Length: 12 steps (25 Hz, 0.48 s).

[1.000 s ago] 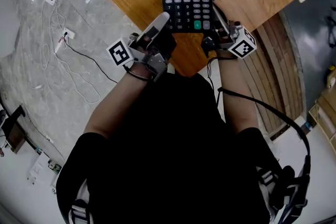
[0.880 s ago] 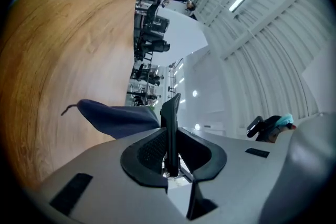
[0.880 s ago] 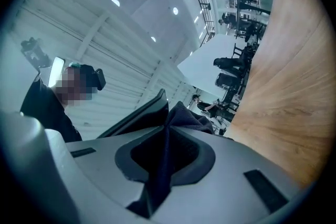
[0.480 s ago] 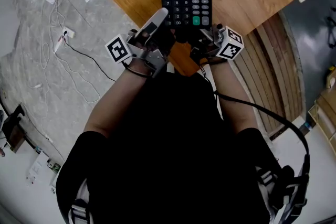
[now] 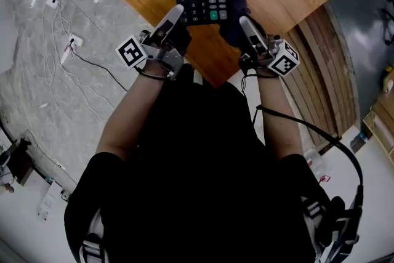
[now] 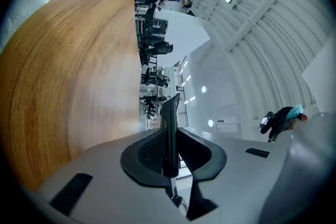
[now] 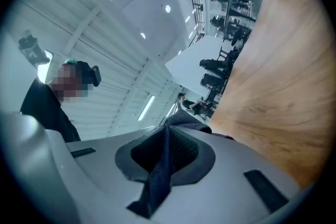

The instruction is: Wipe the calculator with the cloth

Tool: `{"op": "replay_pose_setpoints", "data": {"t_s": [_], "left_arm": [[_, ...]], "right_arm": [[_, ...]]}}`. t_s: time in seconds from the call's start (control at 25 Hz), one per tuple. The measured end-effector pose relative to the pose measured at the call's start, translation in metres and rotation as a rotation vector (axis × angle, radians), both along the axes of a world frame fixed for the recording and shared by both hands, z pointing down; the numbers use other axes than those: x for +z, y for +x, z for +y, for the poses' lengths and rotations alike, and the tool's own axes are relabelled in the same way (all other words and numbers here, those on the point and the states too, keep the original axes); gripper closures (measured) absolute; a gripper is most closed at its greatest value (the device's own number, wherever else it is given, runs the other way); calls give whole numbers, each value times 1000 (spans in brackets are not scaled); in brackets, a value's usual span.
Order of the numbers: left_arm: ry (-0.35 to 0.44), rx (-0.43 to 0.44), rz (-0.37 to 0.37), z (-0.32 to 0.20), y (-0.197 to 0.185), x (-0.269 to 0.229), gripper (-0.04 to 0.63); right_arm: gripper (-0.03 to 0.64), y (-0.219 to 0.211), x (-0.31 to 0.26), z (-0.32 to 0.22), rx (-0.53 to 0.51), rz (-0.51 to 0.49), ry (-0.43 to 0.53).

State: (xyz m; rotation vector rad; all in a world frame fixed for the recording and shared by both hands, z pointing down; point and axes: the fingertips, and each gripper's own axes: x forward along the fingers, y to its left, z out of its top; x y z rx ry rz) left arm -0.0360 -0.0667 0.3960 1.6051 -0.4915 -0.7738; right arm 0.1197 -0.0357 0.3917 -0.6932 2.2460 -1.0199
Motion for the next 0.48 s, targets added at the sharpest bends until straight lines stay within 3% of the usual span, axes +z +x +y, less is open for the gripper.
{"op": "replay_pose_setpoints", "data": {"t_s": [0.12,0.32,0.48], "left_arm": [[5,49,-89,3,9,20,528],[-57,127,-183,11,26,71,528],[-114,158,-248,17,35,109,528]], "right_arm": [[583,27,5,-11,101,139,-7],[583,48,18,-25,231,515,-18],[583,49,49,-28,302,755,-109]]}}
